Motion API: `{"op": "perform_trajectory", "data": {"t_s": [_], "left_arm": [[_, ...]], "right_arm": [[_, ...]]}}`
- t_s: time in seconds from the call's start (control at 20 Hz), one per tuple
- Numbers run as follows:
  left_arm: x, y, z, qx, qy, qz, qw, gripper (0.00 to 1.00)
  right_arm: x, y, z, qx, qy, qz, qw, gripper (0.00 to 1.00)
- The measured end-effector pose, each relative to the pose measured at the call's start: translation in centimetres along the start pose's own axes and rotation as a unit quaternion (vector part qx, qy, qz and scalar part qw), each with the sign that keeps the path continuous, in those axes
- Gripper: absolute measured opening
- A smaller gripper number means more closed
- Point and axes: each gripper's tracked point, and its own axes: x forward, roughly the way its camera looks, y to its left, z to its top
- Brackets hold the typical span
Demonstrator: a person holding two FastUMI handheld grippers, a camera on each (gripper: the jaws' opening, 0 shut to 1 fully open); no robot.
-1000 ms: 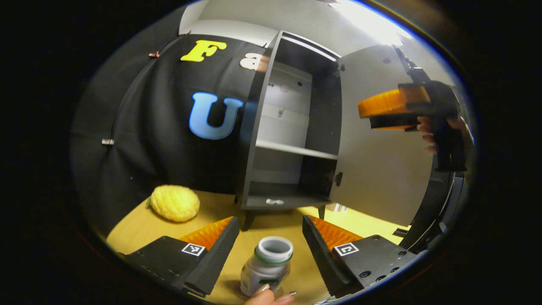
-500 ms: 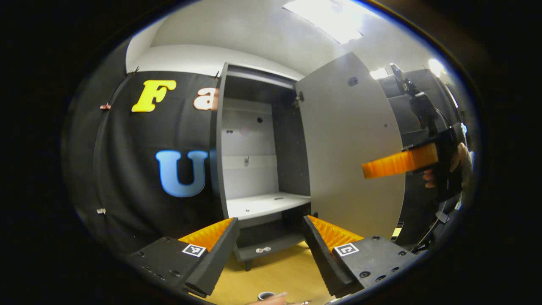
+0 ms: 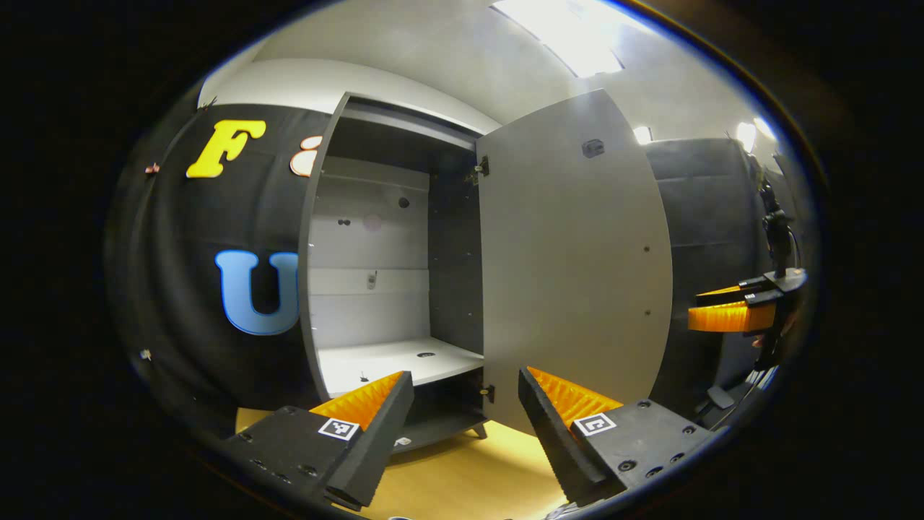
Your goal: Open the cabinet door with the right hand, grasp the bottle in the cabinet with the left hand and place it on the coaster, then close the cabinet door with the right hand.
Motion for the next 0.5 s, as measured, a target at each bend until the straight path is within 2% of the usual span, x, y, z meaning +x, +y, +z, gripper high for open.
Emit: {"op": "perform_trajectory", "data": {"t_s": [0.05, 0.1, 0.15, 0.2, 0.25, 0.3, 0.35, 0.5], "left_arm": [[0.9, -0.2, 0.0, -0.011, 0.001, 0.000, 1.000, 0.96], [1.5, -0.3, 0.2, -0.015, 0.001, 0.003, 1.000, 0.93], [2.2, -0.2, 0.5, -0.016, -0.001, 0.009, 1.000, 0.96], [2.8, -0.2, 0.8, -0.014, -0.004, 0.016, 1.000, 0.92], [3.4, -0.2, 1.0, -0.011, -0.008, 0.023, 1.000, 0.92], [3.8, -0.2, 1.3, -0.007, -0.012, 0.030, 0.999, 0.95], [4.3, -0.2, 1.3, -0.003, -0.015, 0.038, 0.999, 0.95], [5.2, -0.1, 1.5, 0.005, -0.022, 0.062, 0.998, 0.95]], "right_arm": [[-0.1, -0.9, 0.7, -0.004, -0.009, -0.005, 1.000, 0.93], [-0.2, -1.5, 1.3, 0.000, -0.015, -0.002, 1.000, 0.93], [-0.1, -2.0, 1.6, 0.006, -0.016, 0.004, 1.000, 0.93], [0.5, -2.9, 1.4, 0.007, -0.015, 0.006, 1.000, 0.97], [1.2, -3.8, 1.4, 0.004, -0.017, 0.005, 1.000, 0.94], [2.0, -4.5, 1.5, 0.002, -0.019, 0.008, 1.000, 0.98], [2.7, -4.8, 1.7, 0.003, -0.019, 0.021, 1.000, 0.94], [4.7, -4.6, 1.6, 0.019, -0.017, 0.067, 0.997, 1.00]]}}
